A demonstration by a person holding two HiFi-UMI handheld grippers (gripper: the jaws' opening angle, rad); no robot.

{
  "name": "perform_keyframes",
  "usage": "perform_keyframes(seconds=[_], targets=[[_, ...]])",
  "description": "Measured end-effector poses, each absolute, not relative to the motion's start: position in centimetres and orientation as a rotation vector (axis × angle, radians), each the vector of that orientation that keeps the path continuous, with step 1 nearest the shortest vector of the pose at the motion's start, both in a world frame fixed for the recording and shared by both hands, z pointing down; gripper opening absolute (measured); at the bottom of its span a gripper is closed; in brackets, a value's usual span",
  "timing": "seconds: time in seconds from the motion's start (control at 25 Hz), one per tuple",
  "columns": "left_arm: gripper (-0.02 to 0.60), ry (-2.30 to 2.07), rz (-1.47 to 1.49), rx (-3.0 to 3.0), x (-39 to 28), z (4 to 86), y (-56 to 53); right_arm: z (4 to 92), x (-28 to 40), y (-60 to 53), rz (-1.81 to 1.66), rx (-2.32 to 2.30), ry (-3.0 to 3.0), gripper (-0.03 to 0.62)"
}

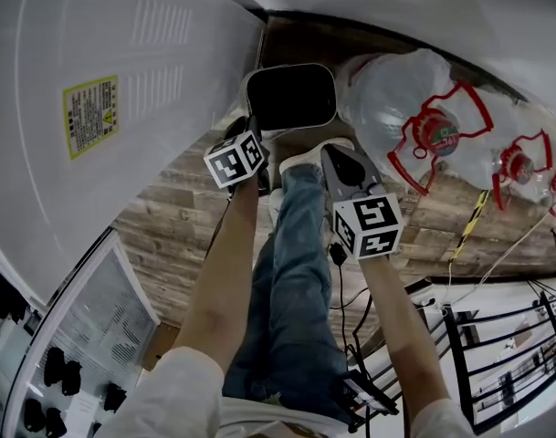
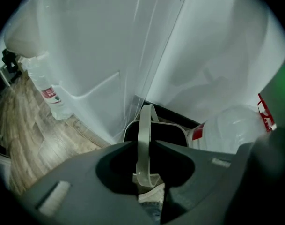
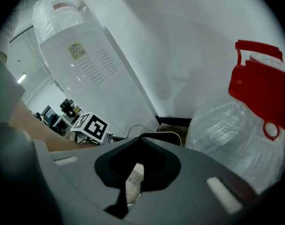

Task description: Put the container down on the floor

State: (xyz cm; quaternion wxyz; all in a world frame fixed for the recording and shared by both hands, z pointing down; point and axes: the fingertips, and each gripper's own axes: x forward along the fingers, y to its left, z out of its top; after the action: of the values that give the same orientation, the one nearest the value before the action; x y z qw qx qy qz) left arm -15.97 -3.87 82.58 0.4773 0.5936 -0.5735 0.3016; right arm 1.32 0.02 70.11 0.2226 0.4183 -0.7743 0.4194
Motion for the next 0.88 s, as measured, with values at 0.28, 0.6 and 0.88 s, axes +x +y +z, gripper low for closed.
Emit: perform_keyframes(seconds=[0.28, 0.6, 0.88], targets=[[0.087, -1.458, 0.823, 1.422, -17.3, 84.1, -3.5, 71.0, 1.1, 0.6, 1.178, 1.128, -2.129, 0.023], [0.089, -1.469, 0.909, 1.352, -18.3, 85.4, -3.4, 71.1, 1.5, -0.1, 1.186, 1.142, -2.125, 0.023], [0.155, -1.520, 0.956, 1.347, -18.7, 85.3, -3.9, 71.4, 2.0, 0.4, 1.199, 1.153, -2.112, 0.023]])
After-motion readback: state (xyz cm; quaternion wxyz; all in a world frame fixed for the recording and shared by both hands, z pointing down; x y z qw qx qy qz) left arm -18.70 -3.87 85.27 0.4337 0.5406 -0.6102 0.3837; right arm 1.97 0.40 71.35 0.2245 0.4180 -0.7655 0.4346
